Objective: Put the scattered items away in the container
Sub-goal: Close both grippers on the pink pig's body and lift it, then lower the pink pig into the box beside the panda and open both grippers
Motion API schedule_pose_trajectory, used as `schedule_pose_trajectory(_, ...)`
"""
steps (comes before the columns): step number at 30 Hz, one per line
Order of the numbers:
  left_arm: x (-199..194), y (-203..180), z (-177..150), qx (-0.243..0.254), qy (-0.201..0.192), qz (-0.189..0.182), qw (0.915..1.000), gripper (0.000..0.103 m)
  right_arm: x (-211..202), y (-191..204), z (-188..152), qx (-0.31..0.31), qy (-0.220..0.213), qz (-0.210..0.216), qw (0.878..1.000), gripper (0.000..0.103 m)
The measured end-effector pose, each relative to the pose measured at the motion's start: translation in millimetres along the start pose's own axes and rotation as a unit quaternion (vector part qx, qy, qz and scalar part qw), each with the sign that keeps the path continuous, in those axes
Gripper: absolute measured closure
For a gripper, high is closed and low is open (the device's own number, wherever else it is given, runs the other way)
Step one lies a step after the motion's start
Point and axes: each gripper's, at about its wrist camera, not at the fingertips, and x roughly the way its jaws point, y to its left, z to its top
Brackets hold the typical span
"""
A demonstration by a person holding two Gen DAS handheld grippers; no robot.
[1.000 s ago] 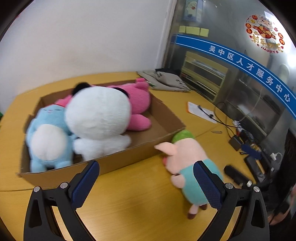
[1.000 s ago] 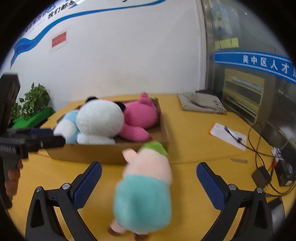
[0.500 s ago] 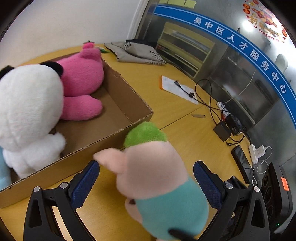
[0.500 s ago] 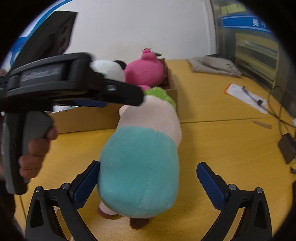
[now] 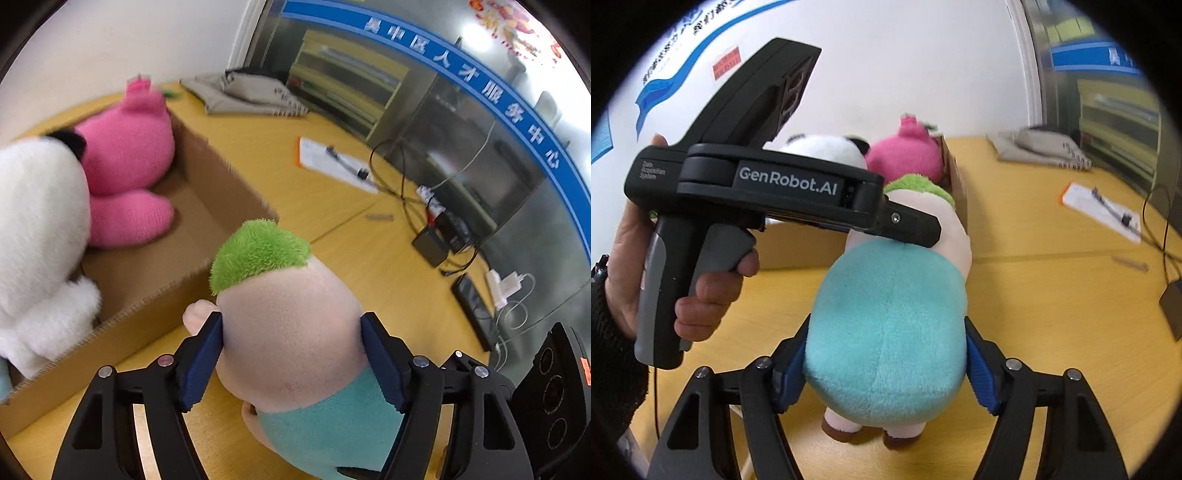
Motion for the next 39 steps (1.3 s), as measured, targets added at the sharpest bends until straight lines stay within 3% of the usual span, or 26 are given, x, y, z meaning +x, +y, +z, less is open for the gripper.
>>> schedule_pose_trajectory(9, -59.7, 7.3, 69.1, 0.024, -0.086, 0.019, 0.9959, 0.025, -14.5, 16.9, 69.7, -0.053, -0.067, 0.002, 0.996, 0.031)
schedule_pose_trajectory(16, -80.1, 39.6, 136.3, 0.030, -0.139, 0.056, 0.9883, 0.025, 12.5, 15.7, 142.9, -0.085, -0.126, 0.009, 0.988, 0.031)
schedule_pose_trajectory(20, -50.1, 75.2, 150.2, 0.005, -0.115, 0.082, 0.9900, 0.025, 61.0, 7.6, 156.3, -0.102, -0.130, 0.005, 0.986, 0.031)
schedule_pose_trajectory(27, 16.4, 102.9, 129.9, -0.014, -0.042, 0.062, 0.9971, 0.027, 124.3, -10.3, 121.7, -0.081, -0.049, -0.007, 0.995, 0.030)
schedule_pose_trajectory(31, 28.2, 92.9, 122.3, -0.006, -0.031, 0.080, 0.9963, 0.027, 125.6, -19.3, 111.2, -0.065, -0.011, -0.001, 0.998, 0.019)
schedule_pose_trajectory(34, 32.8, 94.0, 122.0, -0.013, -0.028, 0.083, 0.9961, 0.027, 117.4, -25.2, 109.5, -0.050, 0.012, 0.009, 0.999, 0.018)
schedule_pose_trajectory(39, 43.4, 100.0, 120.1, -0.024, -0.020, 0.082, 0.9961, 0.027, 85.8, -30.1, 115.7, -0.051, -0.030, -0.002, 0.998, 0.019)
